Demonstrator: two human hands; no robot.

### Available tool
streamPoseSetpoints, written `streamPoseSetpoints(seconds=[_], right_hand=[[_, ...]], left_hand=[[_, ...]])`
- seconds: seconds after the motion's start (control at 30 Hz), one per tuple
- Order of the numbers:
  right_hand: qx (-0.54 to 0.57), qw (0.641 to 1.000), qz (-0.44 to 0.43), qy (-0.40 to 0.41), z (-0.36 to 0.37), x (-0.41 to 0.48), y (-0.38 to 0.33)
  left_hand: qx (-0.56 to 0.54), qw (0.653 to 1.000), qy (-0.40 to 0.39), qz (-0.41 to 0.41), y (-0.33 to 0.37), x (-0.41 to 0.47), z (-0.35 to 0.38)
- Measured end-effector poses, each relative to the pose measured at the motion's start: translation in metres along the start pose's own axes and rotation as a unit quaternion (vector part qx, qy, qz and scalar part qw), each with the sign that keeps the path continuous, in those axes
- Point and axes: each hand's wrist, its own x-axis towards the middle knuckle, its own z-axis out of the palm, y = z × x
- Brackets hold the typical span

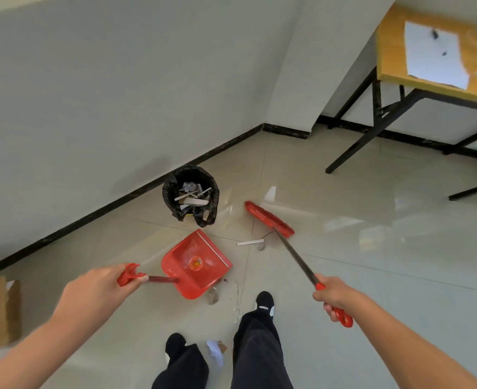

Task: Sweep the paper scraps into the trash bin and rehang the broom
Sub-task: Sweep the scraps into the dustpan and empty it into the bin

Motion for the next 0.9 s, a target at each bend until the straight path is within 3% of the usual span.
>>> streamPoseSetpoints(seconds=[0.37,0.67,0.9], right_hand=[[-0.112,0.994,0.012,0.011,0.173,-0.109,0.089],[-0.076,0.997,0.031,0.002,0.235,-0.160,0.146],[0.027,0.997,-0.011,0.071,0.281,-0.196,0.216]], left_hand=[[0.001,0.996,0.005,0.093,-0.088,-0.023,-0.024],[0.092,0.981,0.033,0.170,-0.112,-0.060,-0.025],[0.125,0.964,0.066,0.225,-0.132,-0.089,-0.026]])
